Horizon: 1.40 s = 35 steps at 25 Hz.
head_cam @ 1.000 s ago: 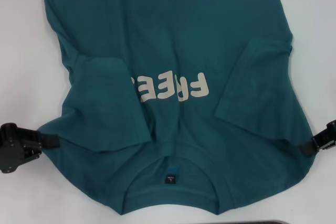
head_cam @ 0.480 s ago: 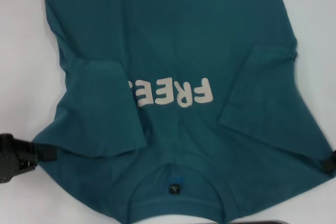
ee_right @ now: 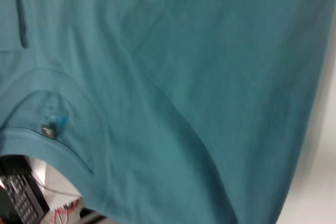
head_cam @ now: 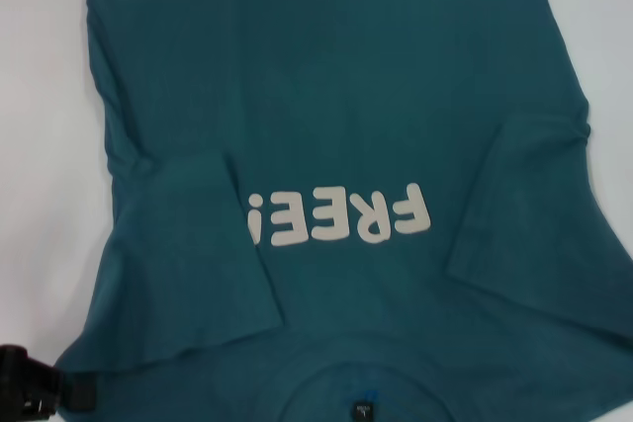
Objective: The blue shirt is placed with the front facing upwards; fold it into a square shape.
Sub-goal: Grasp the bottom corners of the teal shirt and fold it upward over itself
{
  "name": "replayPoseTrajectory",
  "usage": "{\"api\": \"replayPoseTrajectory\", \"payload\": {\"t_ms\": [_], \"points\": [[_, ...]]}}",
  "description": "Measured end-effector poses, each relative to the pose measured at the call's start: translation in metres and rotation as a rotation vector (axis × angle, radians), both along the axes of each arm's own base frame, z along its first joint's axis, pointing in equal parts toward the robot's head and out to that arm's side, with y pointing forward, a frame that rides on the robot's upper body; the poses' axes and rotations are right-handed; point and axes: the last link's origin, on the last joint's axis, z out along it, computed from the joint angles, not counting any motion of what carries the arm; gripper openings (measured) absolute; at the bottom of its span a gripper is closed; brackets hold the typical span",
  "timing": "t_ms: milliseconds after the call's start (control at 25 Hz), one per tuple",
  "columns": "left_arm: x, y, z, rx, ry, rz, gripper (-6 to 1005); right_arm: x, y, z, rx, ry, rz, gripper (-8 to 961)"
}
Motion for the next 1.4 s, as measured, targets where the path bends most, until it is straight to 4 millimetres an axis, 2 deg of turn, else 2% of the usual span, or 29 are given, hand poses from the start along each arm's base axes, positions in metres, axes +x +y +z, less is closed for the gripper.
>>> {"api": "replayPoseTrajectory", "payload": {"t_ms": [240,440,600,760,1080,1280,1400], "points": [[-0.004,-0.006,0.002,-0.022,0.011,0.016,19,0.005,-0.009,-0.004,-0.038,-0.018,-0.013,21],[0.006,0.005,0.004,-0.003,-0.029,-0.023,19,-0.009,0.005,-0.007,0.011,0.059,0.040,21],[0.023,0.031,0.006,0.034,-0.088,-0.059,19,-0.035,0.032,-0.006,0.097,0.155,0.112,21],[0.041,0.058,0.013,0.047,-0.112,-0.072,19,-0.057,0.061,0.004,0.204,0.208,0.149,21],[0.065,0.111,0.033,0.206,-0.141,-0.067,20,-0.066,0.102,0.025,0.437,0.187,0.136,22],[0.073,0.148,0.030,0.375,-0.149,-0.039,20,-0.074,0.129,0.023,0.577,0.184,0.158,22],[0.074,0.172,0.024,0.521,-0.143,-0.009,20,-0.077,0.139,0.019,0.624,0.186,0.164,22]]}}
